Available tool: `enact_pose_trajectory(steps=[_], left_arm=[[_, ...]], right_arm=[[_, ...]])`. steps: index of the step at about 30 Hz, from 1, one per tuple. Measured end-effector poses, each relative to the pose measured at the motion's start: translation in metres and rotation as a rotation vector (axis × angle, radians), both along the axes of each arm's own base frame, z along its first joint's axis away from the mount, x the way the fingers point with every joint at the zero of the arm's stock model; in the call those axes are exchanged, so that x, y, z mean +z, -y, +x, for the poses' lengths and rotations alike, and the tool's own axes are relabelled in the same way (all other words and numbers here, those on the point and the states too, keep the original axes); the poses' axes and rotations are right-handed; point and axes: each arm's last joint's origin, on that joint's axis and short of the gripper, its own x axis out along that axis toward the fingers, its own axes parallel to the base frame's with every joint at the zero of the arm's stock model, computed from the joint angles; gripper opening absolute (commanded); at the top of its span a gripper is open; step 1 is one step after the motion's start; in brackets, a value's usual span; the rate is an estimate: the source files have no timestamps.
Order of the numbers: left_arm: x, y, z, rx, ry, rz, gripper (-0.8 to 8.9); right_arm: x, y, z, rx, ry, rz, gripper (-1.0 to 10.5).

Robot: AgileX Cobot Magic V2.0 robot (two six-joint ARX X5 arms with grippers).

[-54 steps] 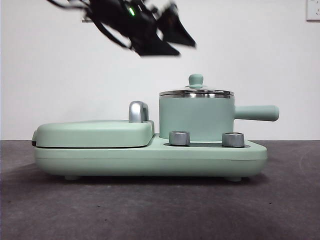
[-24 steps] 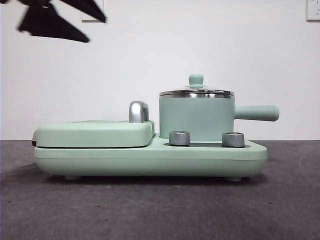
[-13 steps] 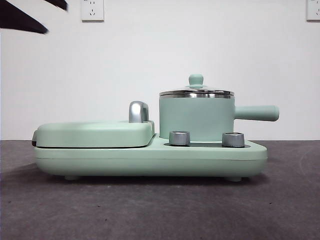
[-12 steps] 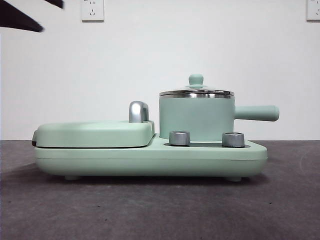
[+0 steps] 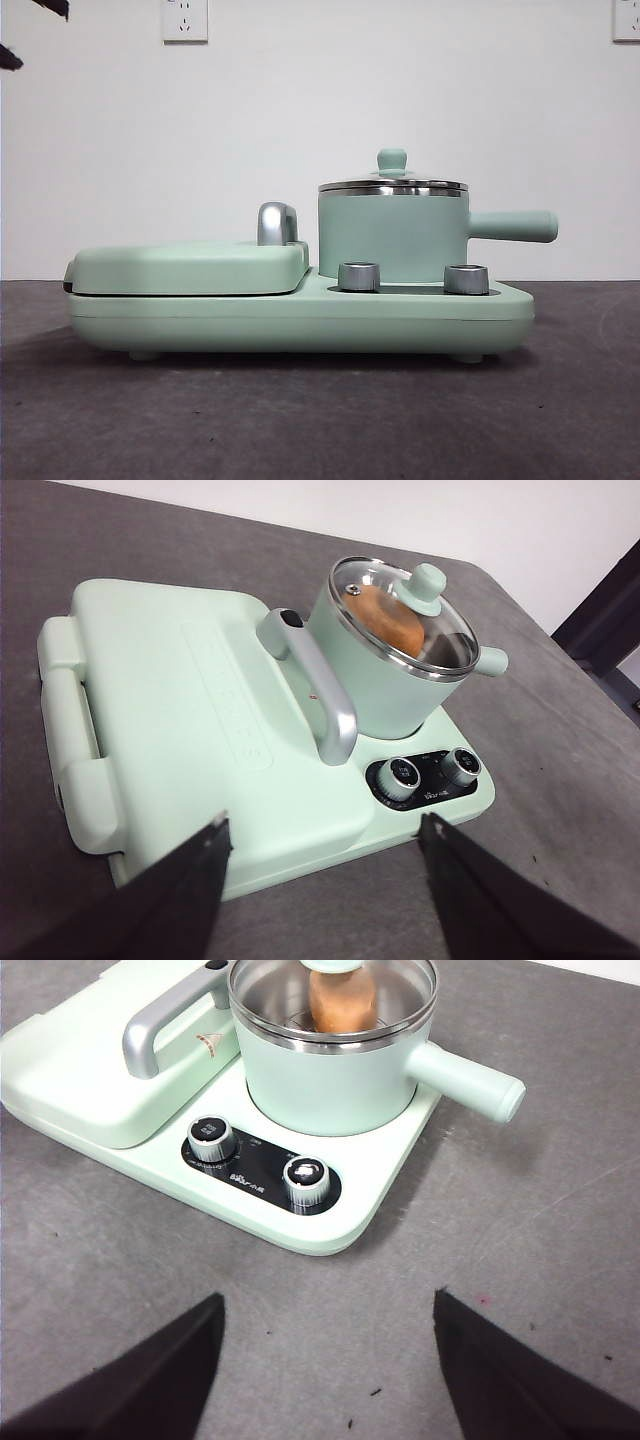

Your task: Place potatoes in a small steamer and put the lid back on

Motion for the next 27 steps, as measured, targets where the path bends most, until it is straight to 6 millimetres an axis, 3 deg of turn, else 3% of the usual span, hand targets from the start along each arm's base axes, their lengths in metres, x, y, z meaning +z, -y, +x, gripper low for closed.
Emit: enact_pose_trajectory(steps=[1, 22, 27], left_arm=[[0.001, 0.0, -0.001, -0.01, 0.004, -0.004, 0.08], [0.001, -0.003, -0.01, -0.016, 0.059, 0.04, 0.06], [-0.021, -0.017, -0.026, 0.172, 0.185, 0.097, 0.06]], right_arm=[[0.0, 0.0, 0.0, 0.001, 0.0, -0.001, 0.4], [0.001, 0.0, 0.0, 0.007, 0.005, 0.005, 0.3], [0.001, 0.0, 0.0, 0.007, 0.006, 0.005, 0.3]])
